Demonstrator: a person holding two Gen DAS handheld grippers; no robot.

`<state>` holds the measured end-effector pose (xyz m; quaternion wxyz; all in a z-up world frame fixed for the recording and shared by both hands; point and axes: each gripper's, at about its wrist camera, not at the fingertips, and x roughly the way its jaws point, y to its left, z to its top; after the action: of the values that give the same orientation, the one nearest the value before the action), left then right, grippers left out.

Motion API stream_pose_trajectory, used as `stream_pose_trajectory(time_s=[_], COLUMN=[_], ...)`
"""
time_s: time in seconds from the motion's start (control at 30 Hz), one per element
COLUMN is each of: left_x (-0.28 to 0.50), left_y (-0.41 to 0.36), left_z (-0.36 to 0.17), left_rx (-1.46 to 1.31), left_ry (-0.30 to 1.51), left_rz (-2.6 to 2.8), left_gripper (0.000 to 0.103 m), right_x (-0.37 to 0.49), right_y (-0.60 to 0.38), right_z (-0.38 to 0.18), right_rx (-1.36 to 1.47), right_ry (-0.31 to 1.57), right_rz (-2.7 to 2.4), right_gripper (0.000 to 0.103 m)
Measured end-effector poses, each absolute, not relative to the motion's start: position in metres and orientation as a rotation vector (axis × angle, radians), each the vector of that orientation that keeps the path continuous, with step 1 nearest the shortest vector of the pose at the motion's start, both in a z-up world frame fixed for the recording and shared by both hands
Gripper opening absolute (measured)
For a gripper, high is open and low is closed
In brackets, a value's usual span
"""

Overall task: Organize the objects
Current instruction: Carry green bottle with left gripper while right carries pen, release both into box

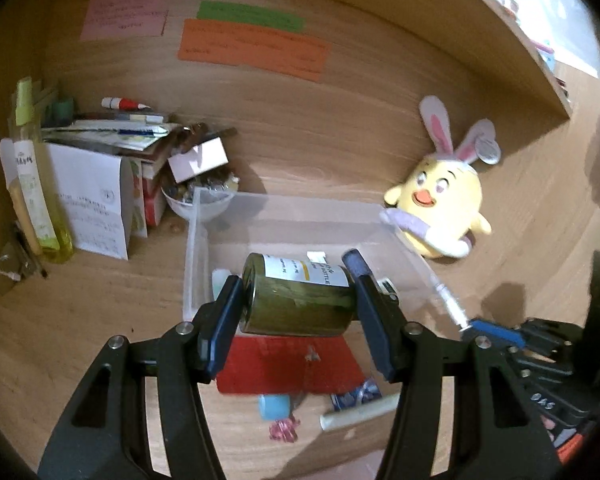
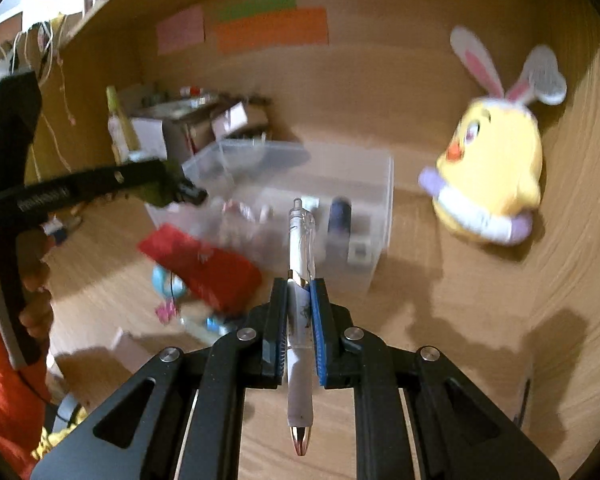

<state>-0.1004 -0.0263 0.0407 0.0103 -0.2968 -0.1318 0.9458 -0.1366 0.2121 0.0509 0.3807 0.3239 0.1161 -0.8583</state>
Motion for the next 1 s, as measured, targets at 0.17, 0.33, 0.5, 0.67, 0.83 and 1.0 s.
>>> stream_pose_trajectory(time_s=[0.17, 0.33, 0.5, 0.67, 0.83, 1.0], left_x=[-0.12, -0.142, -0.161, -0.18, -0.19, -0.199], left_y=[-0.029, -0.031, -0.032, -0.033, -0.03, -0.028], left_z=[0.044, 0.043, 0.036, 0.023, 0.008, -0.004], left_rx=[-0.952, -0.994, -1.045, -1.112, -1.161, -1.21], left_ry=[-0.376, -0.364, -0.348, -0.337, -0.297, -0.271], left_rz=[2.975, 2.965, 2.947, 2.928, 2.914, 2.895], left_gripper=[0.057, 0.057, 0.057, 0.057, 0.057, 0.057], right_x=[-0.156, -0.183, -0.21, -0.235, -0.254, -0.265], right_y=[0.192, 0.169, 0.145, 0.126, 0.117, 0.116], right_z=[0.074, 0.083, 0.081, 0.063, 0.038, 0.02], right_rx=[0.761, 0.754, 0.773, 0.831, 0.922, 0.991], right_ry=[0.247, 0.233, 0.254, 0.316, 0.363, 0.377], right_rz=[-2.231, -2.255, -2.267, -2.265, -2.237, -2.198], right_gripper=[0.01, 0.01, 0.01, 0.01, 0.01, 0.01])
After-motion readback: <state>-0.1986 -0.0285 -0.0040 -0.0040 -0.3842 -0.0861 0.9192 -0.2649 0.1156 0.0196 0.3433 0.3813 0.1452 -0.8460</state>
